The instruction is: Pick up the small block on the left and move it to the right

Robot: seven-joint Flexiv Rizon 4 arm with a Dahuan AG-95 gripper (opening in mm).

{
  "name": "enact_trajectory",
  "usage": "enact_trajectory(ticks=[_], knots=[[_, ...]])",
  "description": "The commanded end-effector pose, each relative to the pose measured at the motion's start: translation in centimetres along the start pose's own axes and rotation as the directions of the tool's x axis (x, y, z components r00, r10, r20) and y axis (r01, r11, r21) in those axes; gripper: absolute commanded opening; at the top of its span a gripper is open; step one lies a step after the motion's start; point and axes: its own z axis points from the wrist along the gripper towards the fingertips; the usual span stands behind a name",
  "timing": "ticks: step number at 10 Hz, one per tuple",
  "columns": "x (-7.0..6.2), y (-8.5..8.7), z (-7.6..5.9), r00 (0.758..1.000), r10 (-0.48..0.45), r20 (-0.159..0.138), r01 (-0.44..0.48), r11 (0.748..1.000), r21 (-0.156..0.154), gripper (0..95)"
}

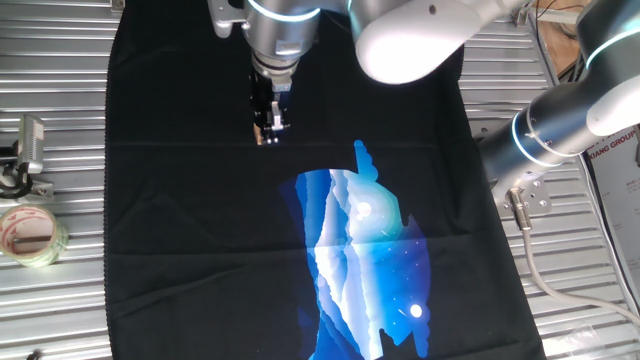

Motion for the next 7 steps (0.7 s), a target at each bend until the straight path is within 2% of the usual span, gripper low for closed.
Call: enact_trajectory(ticks=[1,3,7], knots=[[0.18,-0.12,-0.13,1.0,-0.024,-0.001,0.024,0.997,0.07,0.0],[0.18,-0.12,-0.13,1.0,-0.018,-0.002,0.018,0.997,0.078,0.0],[0.18,-0.12,-0.13,1.0,-0.012,0.0,0.012,0.997,0.073,0.0]])
